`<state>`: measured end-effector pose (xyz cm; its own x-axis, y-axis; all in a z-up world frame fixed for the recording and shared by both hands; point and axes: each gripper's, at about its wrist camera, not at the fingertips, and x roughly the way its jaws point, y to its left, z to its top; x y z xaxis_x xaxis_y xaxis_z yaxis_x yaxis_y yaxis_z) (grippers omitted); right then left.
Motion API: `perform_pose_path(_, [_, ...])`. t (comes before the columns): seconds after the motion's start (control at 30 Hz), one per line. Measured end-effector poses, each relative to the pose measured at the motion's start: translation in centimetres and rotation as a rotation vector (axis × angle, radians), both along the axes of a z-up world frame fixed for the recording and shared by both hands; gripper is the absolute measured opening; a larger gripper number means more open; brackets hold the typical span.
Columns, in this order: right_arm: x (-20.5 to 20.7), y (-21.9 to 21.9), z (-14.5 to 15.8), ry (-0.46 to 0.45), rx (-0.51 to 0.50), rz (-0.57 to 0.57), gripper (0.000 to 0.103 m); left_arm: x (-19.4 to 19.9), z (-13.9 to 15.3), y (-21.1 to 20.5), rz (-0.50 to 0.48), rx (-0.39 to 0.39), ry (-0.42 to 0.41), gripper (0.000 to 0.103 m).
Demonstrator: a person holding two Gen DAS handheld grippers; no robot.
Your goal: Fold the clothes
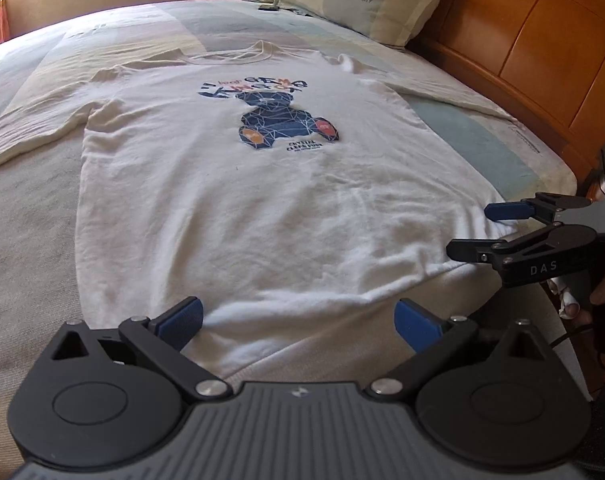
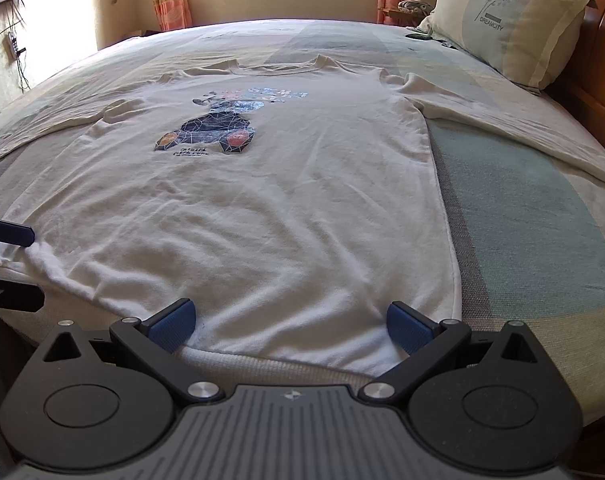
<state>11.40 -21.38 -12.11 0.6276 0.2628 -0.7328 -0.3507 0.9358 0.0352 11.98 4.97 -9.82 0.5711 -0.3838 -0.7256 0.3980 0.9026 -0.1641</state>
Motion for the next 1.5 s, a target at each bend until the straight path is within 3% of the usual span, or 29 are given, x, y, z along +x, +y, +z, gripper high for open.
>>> perform_pose_path(0.4, [0.5,0.4,0.3,0.034,-0.019,-0.015,0.103,3.0,4.9,14.2,0.372,-0.067,-0.212,0.102])
perform_pose_path(0.57, [1.0,0.7,0.5,0.068,-0.033,-0.035,0.103,4.0,4.2,21.4,0.525,-0.107,-0.263,0.102])
perform_pose_path(0.77, [2.2,1.5,1.3,0.147,-0.057,-0.080,0.103,7.9,2.2,29.4,0.686,-0.159,-0.228,0.102])
perform_pose_path(0.9, [3.0,2.3,3.0,0.138,0.019,-0.114,0.103,10.0,0.8,32.2,0.738,-0.173,-0.215,0.102])
perform_pose_path(1.07, [4.3,6.1,4.4,0.115,0.049,-0.064,0.103,10.7,-1.7,35.3,0.819,-0.200,-0.156,0.102])
perform_pose_path(1.17, [4.6,8.7,4.5,0.100,0.061,-0.015,0.103,8.9,-2.1,36.2,0.804,-0.232,-0.182,0.101])
perform_pose_path(1.27, [4.9,10.6,4.2,0.090,0.070,0.022,0.103,7.0,-0.8,35.8,0.795,-0.230,-0.207,0.101])
perform_pose_path(1.37, [4.9,12.3,3.9,0.061,0.067,0.044,0.103,5.4,-0.3,34.7,0.734,-0.252,-0.235,0.102])
perform_pose_path(1.5, [4.9,14.2,3.4,0.054,0.094,0.090,0.103,5.6,-1.5,34.0,0.713,-0.288,-0.188,0.102])
